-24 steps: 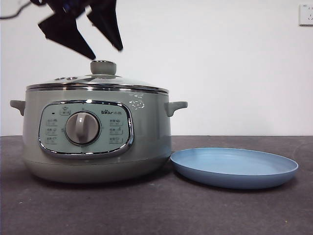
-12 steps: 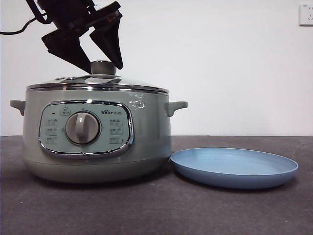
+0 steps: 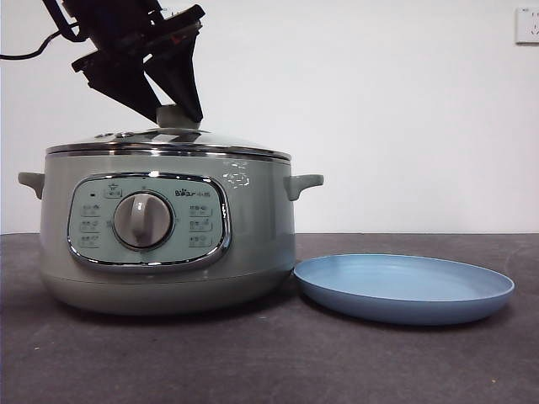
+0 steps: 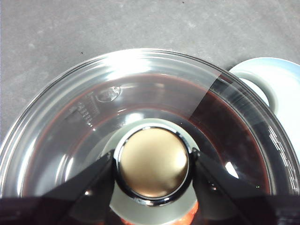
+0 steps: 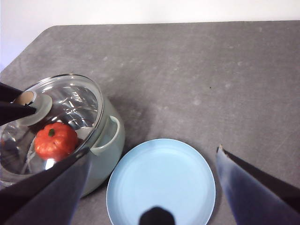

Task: Take the pumpkin out from the steamer,put the pumpkin in the blue plate,close the lid

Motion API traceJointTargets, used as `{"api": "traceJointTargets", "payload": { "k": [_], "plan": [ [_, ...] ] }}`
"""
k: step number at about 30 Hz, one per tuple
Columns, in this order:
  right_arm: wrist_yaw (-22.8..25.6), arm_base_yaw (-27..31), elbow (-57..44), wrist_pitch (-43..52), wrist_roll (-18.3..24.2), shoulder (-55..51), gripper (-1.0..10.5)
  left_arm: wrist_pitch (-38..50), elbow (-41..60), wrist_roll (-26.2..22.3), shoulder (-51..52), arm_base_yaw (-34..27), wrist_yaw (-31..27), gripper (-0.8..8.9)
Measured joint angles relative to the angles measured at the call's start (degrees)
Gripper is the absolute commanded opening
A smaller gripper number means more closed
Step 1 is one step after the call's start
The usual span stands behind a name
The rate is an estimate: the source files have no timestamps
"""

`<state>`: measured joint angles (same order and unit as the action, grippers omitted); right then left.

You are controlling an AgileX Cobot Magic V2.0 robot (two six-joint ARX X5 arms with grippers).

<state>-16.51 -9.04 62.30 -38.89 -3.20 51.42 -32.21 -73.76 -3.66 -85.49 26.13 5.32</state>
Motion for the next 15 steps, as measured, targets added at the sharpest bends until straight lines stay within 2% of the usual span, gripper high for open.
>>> {"api": "traceJointTargets", "payload": {
  "k": [8, 15],
  "plan": [
    [0.02, 0.0, 0.0, -0.46, 0.0, 0.0, 4.4, 0.2, 0.0, -0.07, 0.04, 0.0, -0.22, -0.08],
    [0.0, -0.92, 0.0, 0.98, -0.68, 0.55, 4.4, -0.83, 0.02, -0.35, 3.56, 0.31, -4.7, -0.08]
  ]
}}
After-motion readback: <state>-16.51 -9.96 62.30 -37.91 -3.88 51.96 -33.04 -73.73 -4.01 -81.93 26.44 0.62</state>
